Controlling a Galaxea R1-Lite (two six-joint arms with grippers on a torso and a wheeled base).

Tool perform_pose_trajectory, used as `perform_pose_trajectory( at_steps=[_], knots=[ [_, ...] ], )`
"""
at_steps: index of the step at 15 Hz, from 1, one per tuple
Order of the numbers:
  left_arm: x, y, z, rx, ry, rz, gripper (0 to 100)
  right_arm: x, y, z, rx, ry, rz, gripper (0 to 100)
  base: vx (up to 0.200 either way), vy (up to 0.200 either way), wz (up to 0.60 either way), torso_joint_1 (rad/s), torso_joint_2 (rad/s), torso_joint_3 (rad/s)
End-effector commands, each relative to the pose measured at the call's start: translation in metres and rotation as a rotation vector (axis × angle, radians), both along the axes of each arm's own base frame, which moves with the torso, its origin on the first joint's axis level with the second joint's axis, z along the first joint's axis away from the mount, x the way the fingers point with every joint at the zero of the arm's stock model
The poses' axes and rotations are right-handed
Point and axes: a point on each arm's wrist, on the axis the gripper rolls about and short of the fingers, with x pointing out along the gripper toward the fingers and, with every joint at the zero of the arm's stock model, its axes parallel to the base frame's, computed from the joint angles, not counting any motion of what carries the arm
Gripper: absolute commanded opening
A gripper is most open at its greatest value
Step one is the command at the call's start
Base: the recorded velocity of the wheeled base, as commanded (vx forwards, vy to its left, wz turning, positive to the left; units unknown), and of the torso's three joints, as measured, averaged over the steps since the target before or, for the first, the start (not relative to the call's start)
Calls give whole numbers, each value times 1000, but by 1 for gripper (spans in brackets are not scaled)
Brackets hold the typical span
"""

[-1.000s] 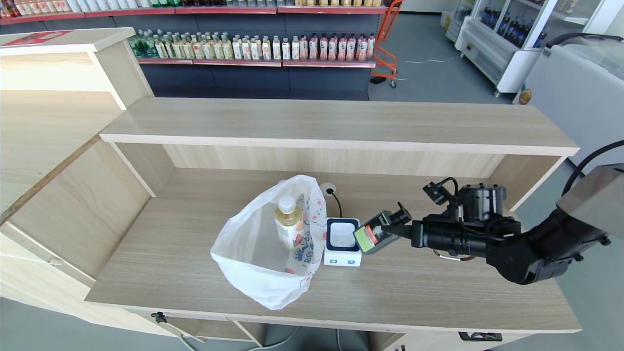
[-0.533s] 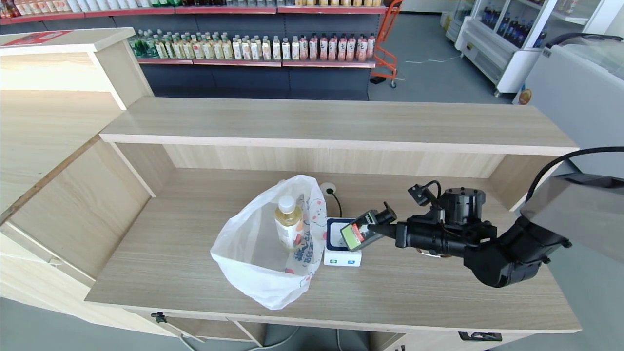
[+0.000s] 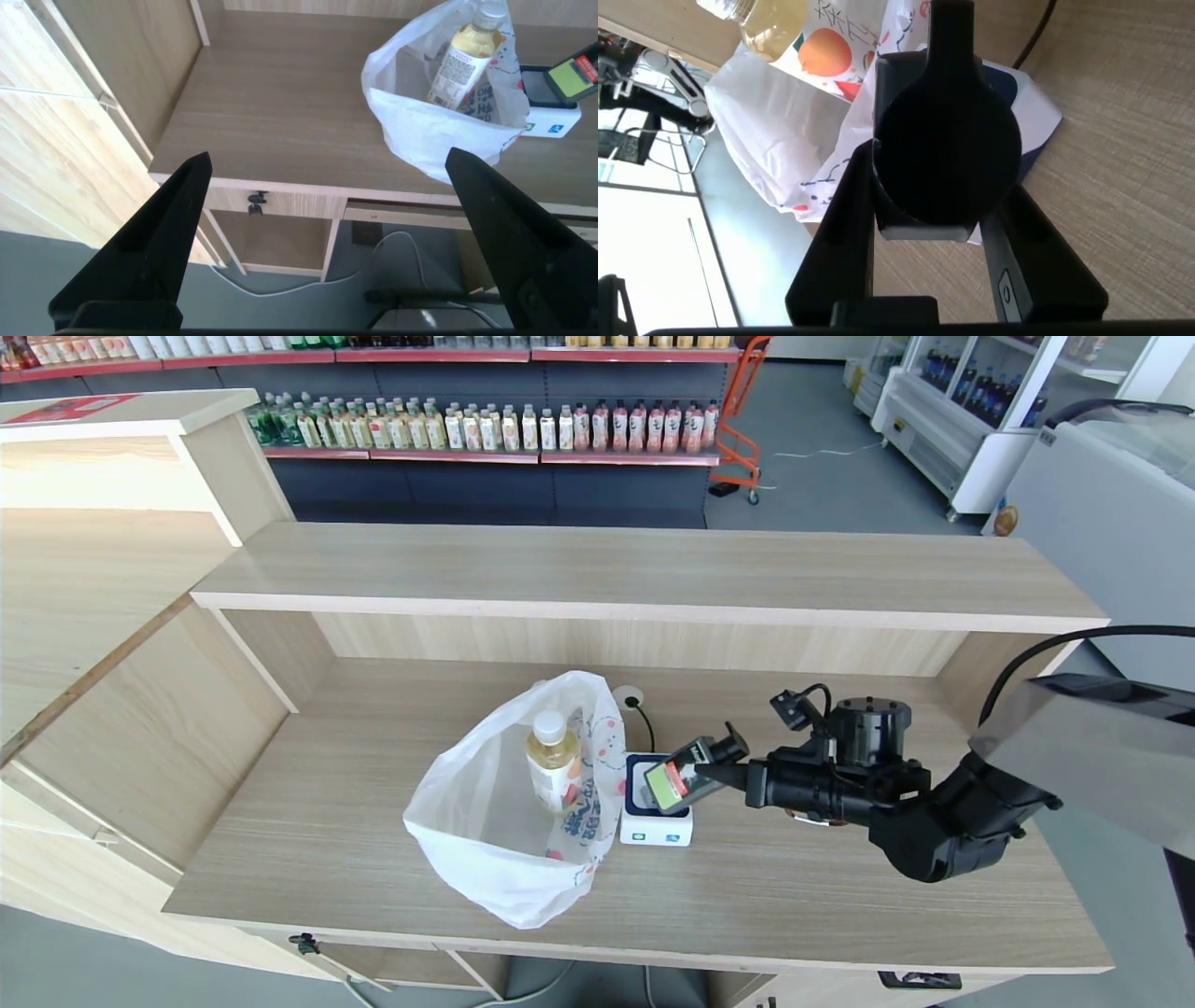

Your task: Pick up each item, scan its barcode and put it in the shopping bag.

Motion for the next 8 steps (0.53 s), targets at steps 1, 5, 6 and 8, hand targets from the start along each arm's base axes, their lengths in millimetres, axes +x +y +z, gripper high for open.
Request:
perform_pose_trajectory(
  at_steps=[1, 5, 6, 8],
  knots=[
    [0, 0, 0, 0, 0, 1, 100, 1, 0, 3, 3, -8, 2, 0, 0, 0, 0, 0, 0, 0],
    [0, 0, 0, 0, 0, 1, 100, -26, -7, 51, 36, -101, -6, 0, 0, 0, 0, 0, 0, 0],
    [0, 0, 0, 0, 0, 1, 100, -32, -9, 59, 35, -129, -9, 0, 0, 0, 0, 0, 0, 0],
    [0, 0, 0, 0, 0, 1, 100, -63, -33, 87, -88, -402, -66, 0, 0, 0, 0, 0, 0, 0]
  ],
)
